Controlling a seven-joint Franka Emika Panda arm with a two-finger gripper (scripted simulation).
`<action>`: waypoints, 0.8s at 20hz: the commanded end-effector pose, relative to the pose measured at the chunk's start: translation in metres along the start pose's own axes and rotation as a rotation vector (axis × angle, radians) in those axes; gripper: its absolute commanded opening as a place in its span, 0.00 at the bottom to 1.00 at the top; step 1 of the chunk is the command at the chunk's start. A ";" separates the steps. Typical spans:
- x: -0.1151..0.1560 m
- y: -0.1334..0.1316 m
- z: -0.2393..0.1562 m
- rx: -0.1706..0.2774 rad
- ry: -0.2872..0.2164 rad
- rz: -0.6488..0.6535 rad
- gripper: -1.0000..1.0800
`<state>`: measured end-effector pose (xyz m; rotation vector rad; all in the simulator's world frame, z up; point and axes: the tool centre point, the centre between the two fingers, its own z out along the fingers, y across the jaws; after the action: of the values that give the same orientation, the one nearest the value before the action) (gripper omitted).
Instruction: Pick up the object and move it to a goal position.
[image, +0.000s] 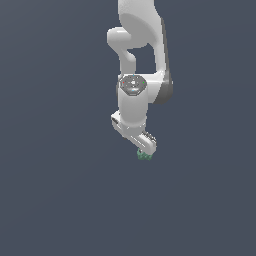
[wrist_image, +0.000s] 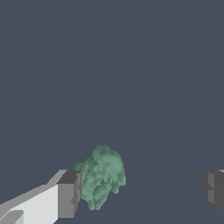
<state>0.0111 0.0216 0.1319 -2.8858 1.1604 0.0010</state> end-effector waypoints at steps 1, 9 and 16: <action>-0.003 -0.003 0.003 -0.002 0.000 0.061 0.96; -0.013 -0.013 0.012 -0.008 0.002 0.250 0.96; -0.022 -0.021 0.020 -0.013 0.006 0.415 0.96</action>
<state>0.0101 0.0504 0.1144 -2.6280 1.6892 0.0106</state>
